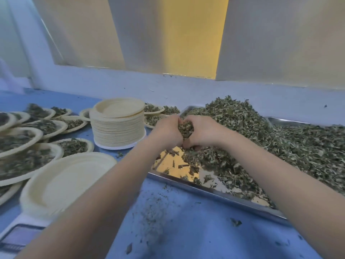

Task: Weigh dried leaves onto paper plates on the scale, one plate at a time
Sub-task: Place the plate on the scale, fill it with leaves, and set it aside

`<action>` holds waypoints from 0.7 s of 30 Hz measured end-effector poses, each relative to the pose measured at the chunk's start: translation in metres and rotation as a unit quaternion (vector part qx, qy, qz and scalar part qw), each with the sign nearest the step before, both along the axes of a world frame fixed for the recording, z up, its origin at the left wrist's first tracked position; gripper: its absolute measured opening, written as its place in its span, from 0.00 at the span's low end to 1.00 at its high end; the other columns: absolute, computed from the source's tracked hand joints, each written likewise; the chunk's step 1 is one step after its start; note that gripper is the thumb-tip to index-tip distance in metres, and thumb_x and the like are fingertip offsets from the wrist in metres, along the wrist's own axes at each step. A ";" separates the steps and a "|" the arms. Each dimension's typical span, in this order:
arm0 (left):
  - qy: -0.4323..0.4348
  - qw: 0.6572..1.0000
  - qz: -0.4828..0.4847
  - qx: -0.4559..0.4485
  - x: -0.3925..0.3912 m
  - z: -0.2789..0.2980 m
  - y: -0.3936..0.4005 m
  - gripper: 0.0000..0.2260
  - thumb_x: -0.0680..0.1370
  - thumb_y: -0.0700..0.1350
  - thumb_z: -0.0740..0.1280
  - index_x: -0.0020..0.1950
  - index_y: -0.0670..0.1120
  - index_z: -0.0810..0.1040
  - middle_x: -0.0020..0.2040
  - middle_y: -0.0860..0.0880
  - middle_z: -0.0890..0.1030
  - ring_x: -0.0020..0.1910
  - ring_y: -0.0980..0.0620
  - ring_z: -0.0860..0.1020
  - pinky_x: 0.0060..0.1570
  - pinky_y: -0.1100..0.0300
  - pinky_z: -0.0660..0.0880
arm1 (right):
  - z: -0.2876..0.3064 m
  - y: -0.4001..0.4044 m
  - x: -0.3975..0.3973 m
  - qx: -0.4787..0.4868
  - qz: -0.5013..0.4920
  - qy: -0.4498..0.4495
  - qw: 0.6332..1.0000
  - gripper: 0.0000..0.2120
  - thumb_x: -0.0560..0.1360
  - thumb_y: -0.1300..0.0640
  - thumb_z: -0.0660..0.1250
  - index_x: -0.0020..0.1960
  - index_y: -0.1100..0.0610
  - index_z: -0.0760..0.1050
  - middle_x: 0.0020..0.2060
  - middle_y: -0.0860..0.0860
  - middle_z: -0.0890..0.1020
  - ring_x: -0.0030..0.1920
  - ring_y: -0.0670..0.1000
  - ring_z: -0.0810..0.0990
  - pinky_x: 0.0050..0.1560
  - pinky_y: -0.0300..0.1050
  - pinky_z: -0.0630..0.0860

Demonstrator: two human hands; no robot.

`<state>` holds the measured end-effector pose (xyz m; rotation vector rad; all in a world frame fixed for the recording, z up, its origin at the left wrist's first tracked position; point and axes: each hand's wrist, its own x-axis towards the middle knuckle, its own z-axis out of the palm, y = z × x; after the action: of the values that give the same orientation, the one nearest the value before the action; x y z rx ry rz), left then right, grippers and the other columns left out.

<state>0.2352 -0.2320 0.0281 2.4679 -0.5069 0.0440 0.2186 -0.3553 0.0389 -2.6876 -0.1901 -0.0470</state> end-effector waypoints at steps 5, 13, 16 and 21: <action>-0.037 0.997 0.064 -0.008 -0.018 0.023 0.083 0.22 0.69 0.37 0.72 0.61 0.44 0.71 0.55 0.45 0.75 0.51 0.47 0.73 0.44 0.61 0.69 | 0.022 0.074 -0.001 -0.022 0.085 -0.055 0.995 0.32 0.68 0.54 0.74 0.69 0.55 0.67 0.49 0.48 0.74 0.33 0.38 0.72 0.20 0.27 0.65; -0.002 0.986 0.149 -0.069 -0.049 0.005 0.202 0.23 0.66 0.35 0.75 0.59 0.44 0.73 0.51 0.46 0.75 0.42 0.50 0.73 0.38 0.60 0.69 | 0.002 0.188 0.002 0.029 0.180 -0.040 0.983 0.16 0.64 0.57 0.76 0.49 0.53 0.74 0.34 0.47 0.78 0.22 0.39 0.75 0.20 0.31 0.67; 0.047 0.988 0.116 -0.090 -0.053 -0.011 0.219 0.23 0.66 0.36 0.76 0.57 0.47 0.74 0.48 0.52 0.75 0.38 0.56 0.76 0.33 0.67 0.74 | -0.008 0.193 0.002 0.022 0.197 0.029 0.980 0.24 0.64 0.58 0.76 0.58 0.51 0.74 0.41 0.51 0.81 0.29 0.42 0.79 0.26 0.37 0.76; 0.072 0.991 0.111 -0.028 -0.053 -0.023 0.238 0.26 0.65 0.48 0.78 0.60 0.58 0.75 0.51 0.54 0.77 0.44 0.54 0.79 0.42 0.60 0.77 | -0.001 0.178 0.002 -0.073 0.218 0.097 0.968 0.40 0.63 0.40 0.77 0.71 0.40 0.65 0.57 0.42 0.71 0.39 0.36 0.75 0.38 0.34 0.75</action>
<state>0.1819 0.0059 0.0052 2.4401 -0.1661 -0.0284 0.2210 -0.1768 0.0375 -2.7081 -0.7398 0.3749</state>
